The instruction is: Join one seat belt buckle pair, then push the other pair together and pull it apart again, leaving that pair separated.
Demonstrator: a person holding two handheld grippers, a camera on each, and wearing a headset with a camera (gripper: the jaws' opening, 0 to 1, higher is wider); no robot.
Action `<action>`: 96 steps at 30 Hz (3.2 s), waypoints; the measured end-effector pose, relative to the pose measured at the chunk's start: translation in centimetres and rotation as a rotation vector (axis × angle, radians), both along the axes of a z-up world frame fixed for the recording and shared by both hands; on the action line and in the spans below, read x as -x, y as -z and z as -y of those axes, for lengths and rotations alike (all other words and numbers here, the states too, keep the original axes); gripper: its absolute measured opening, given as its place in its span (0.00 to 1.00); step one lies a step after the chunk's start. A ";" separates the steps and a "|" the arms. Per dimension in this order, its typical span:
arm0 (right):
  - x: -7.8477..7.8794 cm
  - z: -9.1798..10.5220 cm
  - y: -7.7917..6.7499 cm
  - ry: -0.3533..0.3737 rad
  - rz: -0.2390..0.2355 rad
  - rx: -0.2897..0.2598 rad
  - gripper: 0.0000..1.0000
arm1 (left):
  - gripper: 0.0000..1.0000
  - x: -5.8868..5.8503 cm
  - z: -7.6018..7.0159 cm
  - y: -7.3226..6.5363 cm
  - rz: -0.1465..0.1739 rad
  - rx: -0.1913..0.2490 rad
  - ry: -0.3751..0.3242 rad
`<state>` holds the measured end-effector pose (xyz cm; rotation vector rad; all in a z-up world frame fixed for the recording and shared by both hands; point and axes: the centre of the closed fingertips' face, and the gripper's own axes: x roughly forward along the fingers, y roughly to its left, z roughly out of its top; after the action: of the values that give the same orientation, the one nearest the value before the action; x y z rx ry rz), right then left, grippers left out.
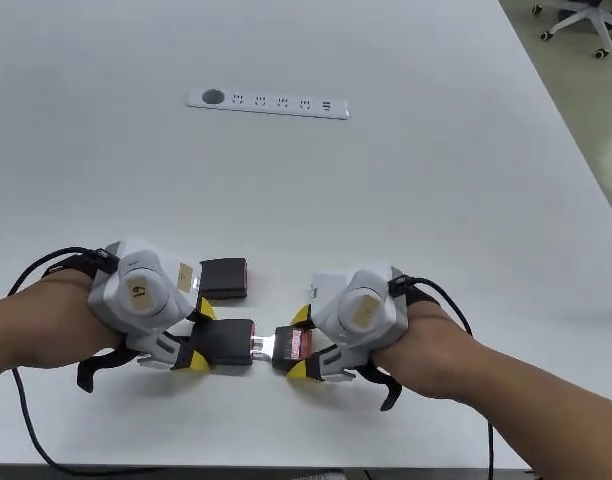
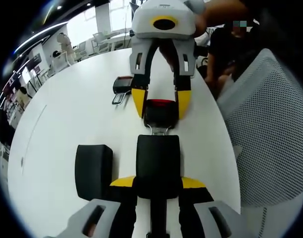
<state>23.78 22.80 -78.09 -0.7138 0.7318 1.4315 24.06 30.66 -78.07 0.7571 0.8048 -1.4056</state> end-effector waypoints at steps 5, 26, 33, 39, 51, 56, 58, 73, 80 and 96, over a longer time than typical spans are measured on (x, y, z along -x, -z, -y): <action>-0.1 -0.1 0.1 -0.028 -0.007 0.028 0.31 | 0.33 0.1 0.1 0.0 0.005 -0.017 0.016; -0.2 -1.6 0.0 -0.008 -0.016 0.013 0.30 | 0.32 0.1 0.0 0.0 0.006 -0.003 0.009; -0.3 -2.0 0.0 -0.007 -0.018 0.010 0.29 | 0.31 0.1 0.0 0.0 0.008 -0.003 0.010; 0.1 -2.6 0.0 -0.020 -0.007 0.016 0.29 | 0.31 -0.1 -0.1 -0.1 0.010 -0.010 0.012; 0.1 -1.7 -0.3 -0.022 0.010 0.017 0.30 | 0.31 -0.2 -0.3 -0.1 0.002 0.019 -0.006; 0.1 -1.5 -0.3 -0.017 0.009 0.009 0.29 | 0.31 -0.1 -0.2 -0.2 0.000 0.039 -0.016; 0.1 -1.5 -0.2 -0.016 0.008 0.010 0.30 | 0.31 -0.1 -0.2 -0.2 0.001 0.037 -0.016; -0.1 -1.4 -0.1 -0.010 0.006 0.008 0.30 | 0.31 0.0 -0.2 -0.2 -0.004 0.032 -0.019; -0.2 -1.4 0.0 -0.007 0.004 0.007 0.31 | 0.32 0.0 -0.3 -0.1 -0.003 0.028 -0.021; -0.3 -1.7 0.0 0.002 -0.004 0.009 0.33 | 0.34 0.0 -0.2 -0.1 -0.005 0.009 -0.050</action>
<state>24.09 24.55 -78.12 -0.7169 0.7422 1.4288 24.11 30.91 -78.01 0.7220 0.8153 -1.3658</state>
